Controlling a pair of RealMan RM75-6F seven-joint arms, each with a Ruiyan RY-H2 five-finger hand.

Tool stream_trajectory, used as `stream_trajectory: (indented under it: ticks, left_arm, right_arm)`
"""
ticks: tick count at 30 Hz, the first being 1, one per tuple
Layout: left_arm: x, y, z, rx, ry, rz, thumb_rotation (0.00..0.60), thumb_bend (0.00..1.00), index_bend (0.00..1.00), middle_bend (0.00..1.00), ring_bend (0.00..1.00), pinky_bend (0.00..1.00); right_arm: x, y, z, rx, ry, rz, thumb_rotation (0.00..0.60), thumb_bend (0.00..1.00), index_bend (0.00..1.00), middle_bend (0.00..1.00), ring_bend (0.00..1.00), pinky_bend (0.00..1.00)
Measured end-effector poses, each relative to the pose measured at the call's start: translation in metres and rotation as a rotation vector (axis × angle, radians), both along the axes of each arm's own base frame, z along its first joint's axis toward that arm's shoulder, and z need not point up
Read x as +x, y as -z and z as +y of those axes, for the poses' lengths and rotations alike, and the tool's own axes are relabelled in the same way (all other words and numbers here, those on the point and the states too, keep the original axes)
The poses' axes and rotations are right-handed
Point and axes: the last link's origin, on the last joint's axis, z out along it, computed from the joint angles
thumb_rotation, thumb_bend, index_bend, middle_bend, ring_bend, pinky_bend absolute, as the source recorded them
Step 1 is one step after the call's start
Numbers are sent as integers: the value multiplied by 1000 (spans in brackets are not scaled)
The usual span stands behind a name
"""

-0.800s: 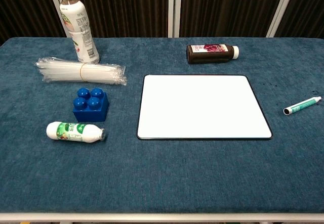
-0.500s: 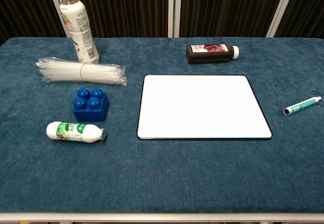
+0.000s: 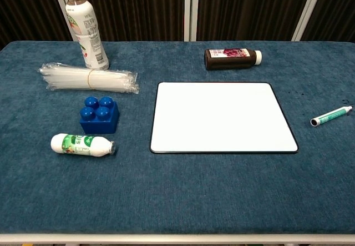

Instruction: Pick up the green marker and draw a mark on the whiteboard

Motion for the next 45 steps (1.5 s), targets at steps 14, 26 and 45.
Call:
stream_trajectory:
  ticks: [14, 26, 45]
  left_arm:
    - [-4, 0, -3, -3, -19, -8, 600, 0, 31, 0, 0, 0]
    - [-5, 1, -3, -2, -19, -12, 600, 0, 31, 0, 0, 0]
    - [-9, 0, -5, 3, -28, -17, 600, 0, 32, 0, 0, 0]
  right_arm:
    - [-5, 78, -54, 101, -35, 172, 600, 237, 434, 401, 127, 86]
    - [-8, 88, -56, 106, -48, 170, 600, 288, 492, 449, 166, 86]
    - [13, 81, -58, 103, -95, 150, 600, 385, 626, 561, 279, 103]
